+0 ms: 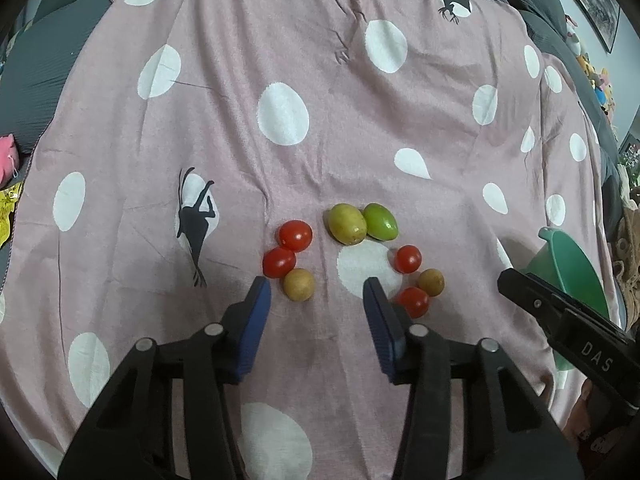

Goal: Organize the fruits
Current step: 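Move the right gripper back toward the cherry tomatoes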

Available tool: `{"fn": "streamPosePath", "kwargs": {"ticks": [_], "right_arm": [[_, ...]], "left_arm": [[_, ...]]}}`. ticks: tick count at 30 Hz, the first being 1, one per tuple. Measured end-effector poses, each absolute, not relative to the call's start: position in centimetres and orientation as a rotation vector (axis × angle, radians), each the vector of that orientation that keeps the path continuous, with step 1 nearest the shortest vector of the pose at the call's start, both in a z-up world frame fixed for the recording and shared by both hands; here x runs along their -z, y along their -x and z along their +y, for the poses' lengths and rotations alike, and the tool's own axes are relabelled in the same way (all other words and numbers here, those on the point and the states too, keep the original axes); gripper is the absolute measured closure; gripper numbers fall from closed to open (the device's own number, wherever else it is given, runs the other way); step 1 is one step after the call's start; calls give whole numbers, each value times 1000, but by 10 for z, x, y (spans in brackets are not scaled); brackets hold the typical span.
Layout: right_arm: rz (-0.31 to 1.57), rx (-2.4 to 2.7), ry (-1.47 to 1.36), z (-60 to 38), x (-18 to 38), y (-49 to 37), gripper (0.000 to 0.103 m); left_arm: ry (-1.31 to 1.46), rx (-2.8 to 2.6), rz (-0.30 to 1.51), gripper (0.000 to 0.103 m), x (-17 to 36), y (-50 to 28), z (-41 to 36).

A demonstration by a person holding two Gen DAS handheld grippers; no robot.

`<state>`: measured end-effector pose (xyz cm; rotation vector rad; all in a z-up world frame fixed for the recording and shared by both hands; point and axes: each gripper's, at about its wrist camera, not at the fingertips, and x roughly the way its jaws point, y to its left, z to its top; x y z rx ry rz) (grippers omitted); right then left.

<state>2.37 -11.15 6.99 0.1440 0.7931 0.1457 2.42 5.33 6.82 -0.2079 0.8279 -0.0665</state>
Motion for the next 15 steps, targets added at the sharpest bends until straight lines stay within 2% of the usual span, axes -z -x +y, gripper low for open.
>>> {"fn": "streamPosePath", "kwargs": {"ticks": [9, 15], "right_arm": [[848, -206, -197, -116, -62, -30, 59], [901, -247, -242, -115, -51, -39, 59]], "left_arm": [[248, 64, 832, 68, -68, -26, 64], [272, 56, 844, 70, -67, -29, 76]]}}
